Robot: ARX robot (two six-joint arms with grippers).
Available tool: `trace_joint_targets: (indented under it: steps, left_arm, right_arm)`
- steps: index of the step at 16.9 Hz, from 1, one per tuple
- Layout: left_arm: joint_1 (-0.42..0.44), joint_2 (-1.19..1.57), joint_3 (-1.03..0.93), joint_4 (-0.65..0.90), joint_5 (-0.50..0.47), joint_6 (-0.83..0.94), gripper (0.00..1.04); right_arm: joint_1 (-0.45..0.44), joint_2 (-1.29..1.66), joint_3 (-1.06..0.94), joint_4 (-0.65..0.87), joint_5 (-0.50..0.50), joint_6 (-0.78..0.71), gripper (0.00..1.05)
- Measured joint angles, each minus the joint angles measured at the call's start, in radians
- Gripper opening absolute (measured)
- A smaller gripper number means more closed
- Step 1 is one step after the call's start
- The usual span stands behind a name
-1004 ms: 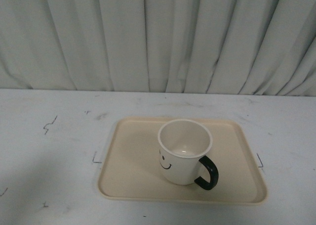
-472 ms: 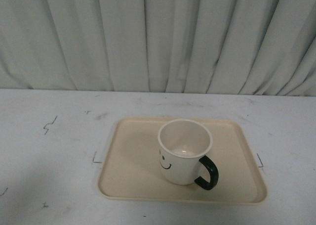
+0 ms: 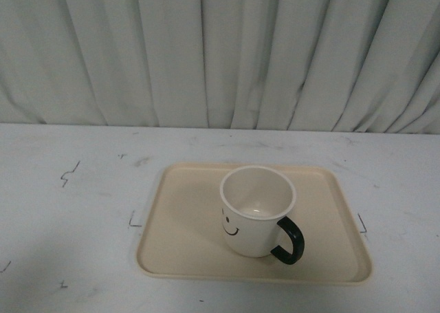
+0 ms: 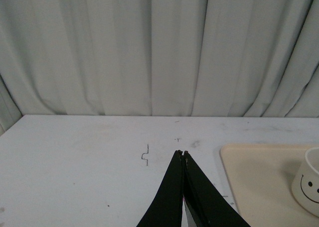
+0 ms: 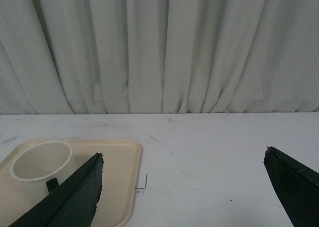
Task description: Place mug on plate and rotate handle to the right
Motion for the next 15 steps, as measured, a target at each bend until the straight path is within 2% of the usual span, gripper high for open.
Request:
trace_joint_targets:
  steps: [3, 5, 9, 10, 11, 14, 15]
  left_arm:
    - [0.0, -0.047, 0.0, -0.047, 0.0, 0.0, 0.02]
    - [0.0, -0.15, 0.0, -0.208, 0.002, 0.0, 0.02]
    - [0.0, -0.213, 0.0, -0.229, 0.0, 0.0, 0.02]
    - [0.0, -0.213, 0.0, -0.222, 0.0, 0.0, 0.07]
    - [0.0, -0.213, 0.0, -0.224, 0.0, 0.0, 0.21]
    - [0.0, -0.213, 0.0, -0.224, 0.0, 0.0, 0.46]
    - [0.0, -0.213, 0.0, -0.224, 0.0, 0.0, 0.59]
  right_arm:
    - [0.0, 0.0, 0.0, 0.0, 0.0, 0.0, 0.98]
    - [0.0, 0.0, 0.0, 0.0, 0.0, 0.0, 0.98]
    - [0.0, 0.0, 0.0, 0.0, 0.0, 0.0, 0.98]
    - [0.0, 0.0, 0.0, 0.0, 0.0, 0.0, 0.98]
    - [0.0, 0.0, 0.0, 0.0, 0.0, 0.0, 0.98]
    - [0.0, 0.0, 0.0, 0.0, 0.0, 0.0, 0.98]
    - [-0.005, 0.005, 0.003, -0.02, -0.018, -0.002, 0.98]
